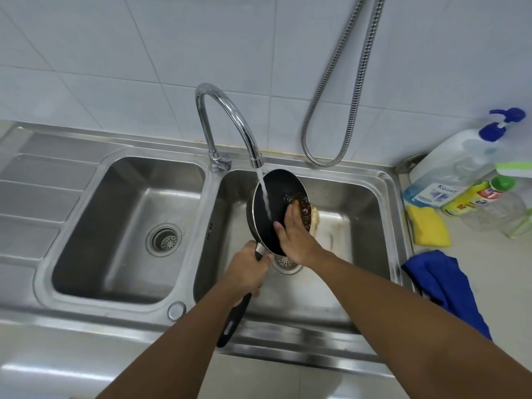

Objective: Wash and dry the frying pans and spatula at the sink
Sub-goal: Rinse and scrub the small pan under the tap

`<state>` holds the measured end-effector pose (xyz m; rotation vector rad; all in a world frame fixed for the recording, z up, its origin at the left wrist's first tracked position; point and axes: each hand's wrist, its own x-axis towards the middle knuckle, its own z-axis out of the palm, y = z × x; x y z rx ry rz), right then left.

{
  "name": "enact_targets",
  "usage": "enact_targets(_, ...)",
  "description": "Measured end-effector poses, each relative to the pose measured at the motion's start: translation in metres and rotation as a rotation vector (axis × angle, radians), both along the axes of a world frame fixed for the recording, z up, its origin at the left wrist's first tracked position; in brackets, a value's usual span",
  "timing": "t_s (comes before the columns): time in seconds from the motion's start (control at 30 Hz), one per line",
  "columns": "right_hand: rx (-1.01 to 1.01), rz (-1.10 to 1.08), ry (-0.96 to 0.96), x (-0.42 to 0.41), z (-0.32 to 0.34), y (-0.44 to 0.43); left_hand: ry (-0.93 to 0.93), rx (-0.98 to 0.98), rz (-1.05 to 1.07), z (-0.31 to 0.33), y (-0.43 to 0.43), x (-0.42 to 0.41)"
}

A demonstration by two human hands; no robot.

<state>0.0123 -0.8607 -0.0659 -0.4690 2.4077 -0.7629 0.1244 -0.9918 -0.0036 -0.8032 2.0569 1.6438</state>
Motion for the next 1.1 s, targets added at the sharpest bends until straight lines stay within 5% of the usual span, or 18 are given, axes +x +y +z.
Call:
enact_targets(0.2, -0.097, -0.041, 0.115, -0.008, 0.006, -0.027, -0.01, 0.011, -0.028, 0.008, 0.004, 0.001)
enact_targets(0.43, -0.272, 0.329, 0.129, 0.011, 0.016, -0.027, -0.021, -0.027, -0.056, 0.014, -0.021, -0.007)
enact_targets(0.6, -0.08, 0.462, 0.241, 0.007, 0.003, 0.017, -0.037, -0.067, -0.068, 0.016, -0.034, -0.006)
enact_targets(0.7, 0.039, 0.251, 0.232, -0.005, 0.004, 0.014, -0.027, -0.072, -0.089, 0.019, -0.024, -0.004)
enact_targets(0.87, -0.079, -0.008, 0.13, -0.023, 0.023, -0.019, -0.022, -0.036, -0.076, 0.021, -0.006, -0.003)
enact_targets(1.1, -0.284, 0.316, 0.265, -0.003, 0.042, -0.038, -0.003, -0.103, -0.127, 0.031, -0.017, -0.011)
